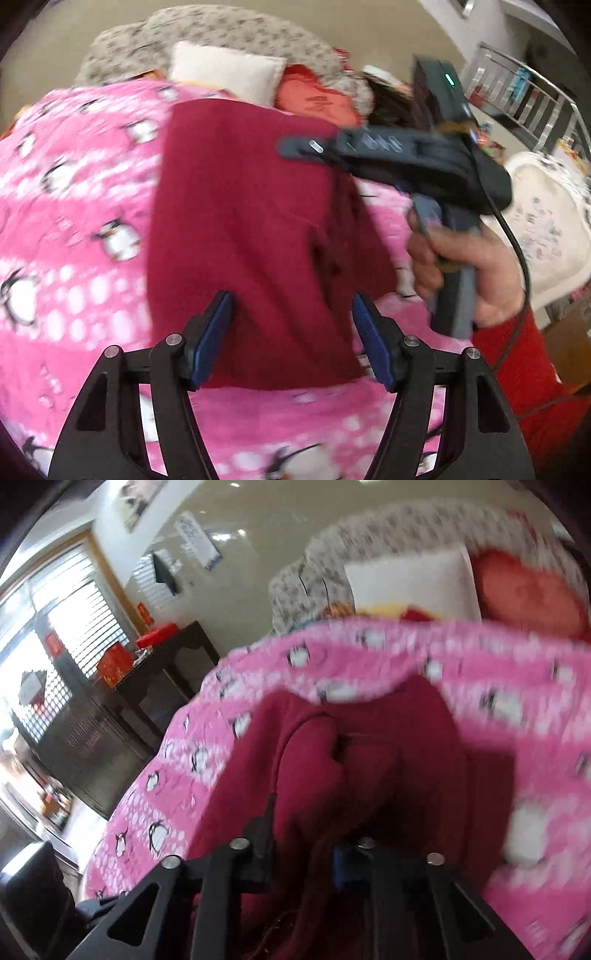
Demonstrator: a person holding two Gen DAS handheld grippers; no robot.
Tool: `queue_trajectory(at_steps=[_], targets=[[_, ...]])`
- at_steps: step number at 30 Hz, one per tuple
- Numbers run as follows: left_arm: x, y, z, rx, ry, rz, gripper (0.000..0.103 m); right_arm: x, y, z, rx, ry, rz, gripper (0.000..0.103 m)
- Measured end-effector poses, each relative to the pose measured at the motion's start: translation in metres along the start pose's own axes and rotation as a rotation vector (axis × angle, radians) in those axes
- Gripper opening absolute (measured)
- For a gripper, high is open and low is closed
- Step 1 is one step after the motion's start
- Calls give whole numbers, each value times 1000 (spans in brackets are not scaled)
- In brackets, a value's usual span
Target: Fold small clothes
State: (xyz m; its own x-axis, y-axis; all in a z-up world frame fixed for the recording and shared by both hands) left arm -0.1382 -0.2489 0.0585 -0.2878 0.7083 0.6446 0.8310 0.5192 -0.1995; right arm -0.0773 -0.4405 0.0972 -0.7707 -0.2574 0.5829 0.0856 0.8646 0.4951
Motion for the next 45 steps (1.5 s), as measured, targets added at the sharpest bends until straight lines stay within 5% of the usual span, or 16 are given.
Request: queue_trajectory(at_steps=[4, 6, 8, 10, 12, 17, 21, 25, 29, 33, 38, 45], targets=[[-13, -19, -23, -12, -30, 83, 66, 18, 5, -23, 98, -82, 67, 19], [-27, -23, -32, -22, -23, 95, 66, -11, -7, -26, 153, -51, 233, 19], [-45, -21, -33, 8, 17, 96, 66, -36, -29, -22, 110, 11, 269, 19], [-47, -18, -31, 35, 40, 113, 66, -30, -45, -23, 32, -13, 196, 22], [-36, -18, -26, 23, 34, 115, 66, -10, -53, -27, -45, -23, 151, 40], [-2, -6, -25, -47, 5, -2, 67, 48, -16, -13, -4, -73, 31, 41], [-3, 8, -17, -32, 27, -97, 67, 42, 28, 16, 103, 35, -51, 41], [-8, 11, -2, 4, 50, -33, 67, 15, 43, 50, 229, 139, 54, 41], [6, 13, 6, -31, 35, -89, 67, 12, 4, 77, 277, 125, 232, 39], [-9, 25, 8, 0, 72, -108, 67, 14, -20, 75, 184, 83, 171, 36], [-6, 26, 8, 22, 50, -147, 67, 49, 1, 80, 173, 43, 135, 37], [-14, 21, -1, -3, 40, -237, 67, 52, 2, 97, 168, 40, 153, 37]])
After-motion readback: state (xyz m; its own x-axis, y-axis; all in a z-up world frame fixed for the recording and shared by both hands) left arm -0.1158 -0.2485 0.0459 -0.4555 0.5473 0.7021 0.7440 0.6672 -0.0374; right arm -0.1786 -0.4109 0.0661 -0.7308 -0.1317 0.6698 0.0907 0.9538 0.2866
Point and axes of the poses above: each gripper's, at about its wrist camera, not at the fingertips, and x roughly against the way its jaws point, y to its left, z to its underside, the point moved 1 cm from there along -x, roughly the way its jaws point, and after that the axes turned 15 degrees about -x, right-handed, at the moved point
